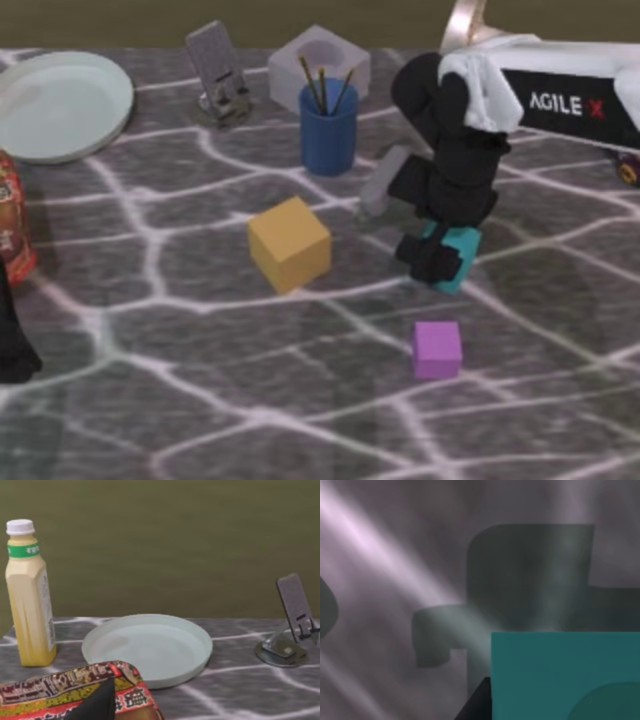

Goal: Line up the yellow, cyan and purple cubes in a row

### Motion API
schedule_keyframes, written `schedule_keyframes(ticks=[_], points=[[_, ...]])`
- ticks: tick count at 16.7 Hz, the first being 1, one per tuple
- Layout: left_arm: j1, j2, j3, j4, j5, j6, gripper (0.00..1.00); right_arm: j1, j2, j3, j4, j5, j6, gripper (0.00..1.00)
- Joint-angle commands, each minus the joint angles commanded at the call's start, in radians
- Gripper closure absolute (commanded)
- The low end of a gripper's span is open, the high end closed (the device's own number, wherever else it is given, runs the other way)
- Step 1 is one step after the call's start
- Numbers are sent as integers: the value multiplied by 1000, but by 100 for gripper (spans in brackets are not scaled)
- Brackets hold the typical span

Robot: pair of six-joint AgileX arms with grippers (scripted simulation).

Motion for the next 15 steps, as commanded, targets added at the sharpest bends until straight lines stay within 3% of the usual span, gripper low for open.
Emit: schedule_keyframes(ticks=[8,15], points=[[0,0,0,0,0,0,0,2,-27,16,-28,-9,9,100],[0,0,0,0,0,0,0,12,-91,157,-236,-10,6,100]])
